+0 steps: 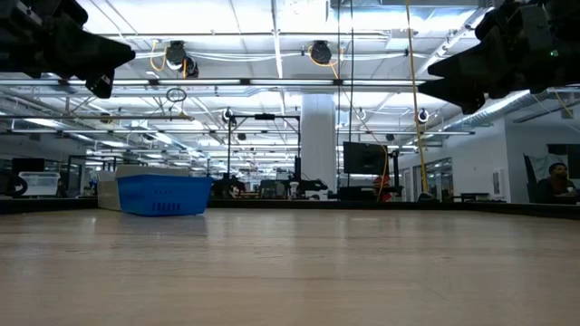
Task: Pick & Place Office items
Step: Return to Home Position
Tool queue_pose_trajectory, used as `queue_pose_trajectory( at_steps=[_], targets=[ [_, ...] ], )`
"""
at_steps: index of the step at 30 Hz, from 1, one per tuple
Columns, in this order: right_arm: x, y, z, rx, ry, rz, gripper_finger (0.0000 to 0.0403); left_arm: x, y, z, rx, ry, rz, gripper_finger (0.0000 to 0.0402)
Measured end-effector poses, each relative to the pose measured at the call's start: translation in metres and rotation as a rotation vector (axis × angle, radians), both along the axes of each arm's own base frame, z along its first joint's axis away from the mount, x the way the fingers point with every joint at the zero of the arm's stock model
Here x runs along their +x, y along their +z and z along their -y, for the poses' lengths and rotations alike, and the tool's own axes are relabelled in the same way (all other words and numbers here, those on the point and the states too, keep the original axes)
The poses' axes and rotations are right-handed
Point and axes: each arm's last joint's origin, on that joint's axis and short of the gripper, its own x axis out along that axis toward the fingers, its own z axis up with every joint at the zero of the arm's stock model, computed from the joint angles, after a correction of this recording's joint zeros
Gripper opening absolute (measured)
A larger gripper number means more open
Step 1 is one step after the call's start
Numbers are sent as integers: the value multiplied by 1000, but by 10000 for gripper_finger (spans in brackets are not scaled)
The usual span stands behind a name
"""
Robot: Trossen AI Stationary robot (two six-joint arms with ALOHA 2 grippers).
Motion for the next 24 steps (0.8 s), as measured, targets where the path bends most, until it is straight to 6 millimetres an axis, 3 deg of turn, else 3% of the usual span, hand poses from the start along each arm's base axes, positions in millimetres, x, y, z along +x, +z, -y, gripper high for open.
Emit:
queue_pose_trajectory(
  at_steps=[5, 8, 14, 20, 24],
  targets=[
    [-2, 2, 0, 1, 0, 12, 247, 4, -1, 6, 14, -13, 20, 47],
    [-2, 2, 0, -1, 1, 12, 247, 10, -17, 10, 33, -24, 16, 47],
    [-2, 2, -1, -4, 11, 18, 247, 13, -30, 14, 61, 52, 9, 47],
    [-4, 1, -9, -80, 77, 21, 247, 13, -31, 17, 106, 40, -5, 47],
    [-9, -7, -13, -101, 104, 118, 247, 12, -31, 17, 112, 59, -3, 47]
  ],
)
